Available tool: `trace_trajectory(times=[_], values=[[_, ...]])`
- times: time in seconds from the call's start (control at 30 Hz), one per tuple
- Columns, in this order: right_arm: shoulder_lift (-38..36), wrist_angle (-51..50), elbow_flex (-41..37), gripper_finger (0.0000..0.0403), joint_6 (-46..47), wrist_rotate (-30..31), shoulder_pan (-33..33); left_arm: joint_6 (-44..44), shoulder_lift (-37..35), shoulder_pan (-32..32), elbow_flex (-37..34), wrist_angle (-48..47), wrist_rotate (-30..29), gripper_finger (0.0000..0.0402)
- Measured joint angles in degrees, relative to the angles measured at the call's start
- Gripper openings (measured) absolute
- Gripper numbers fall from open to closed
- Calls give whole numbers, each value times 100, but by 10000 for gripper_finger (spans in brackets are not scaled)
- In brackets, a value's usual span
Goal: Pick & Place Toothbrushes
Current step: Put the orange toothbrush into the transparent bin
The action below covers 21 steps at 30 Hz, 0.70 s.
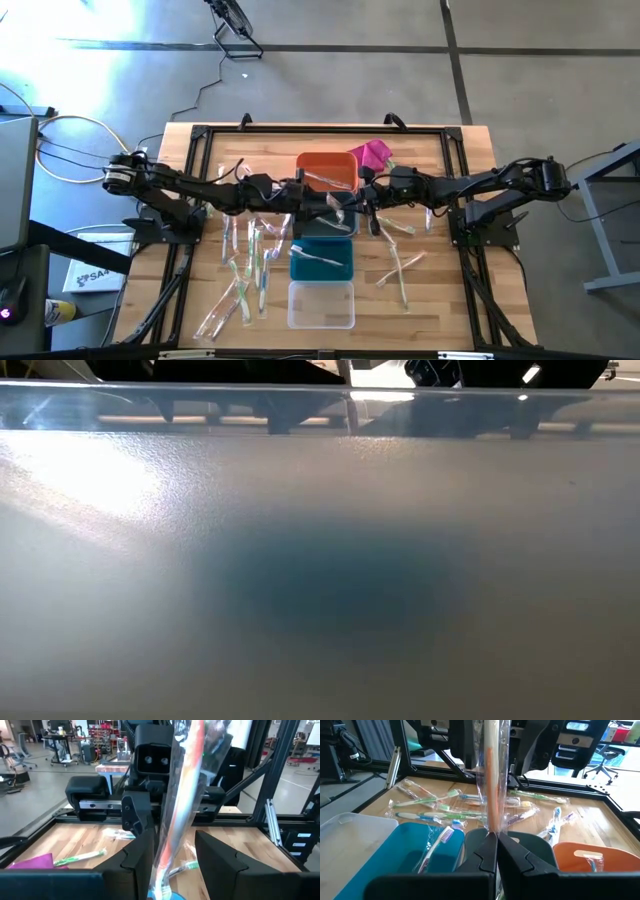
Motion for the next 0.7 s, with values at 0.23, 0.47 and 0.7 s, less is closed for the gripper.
trace_trajectory(times=[0.23,0.47,0.7], values=[[0,2,0,2,-2,2,0,0,1,0,0,134,-1,142],[0,4,0,2,-2,2,0,-44,369,-2,-6,568,54,142],[0,-31,0,2,-2,0,0,-29,436,-2,-7,641,88,142]])
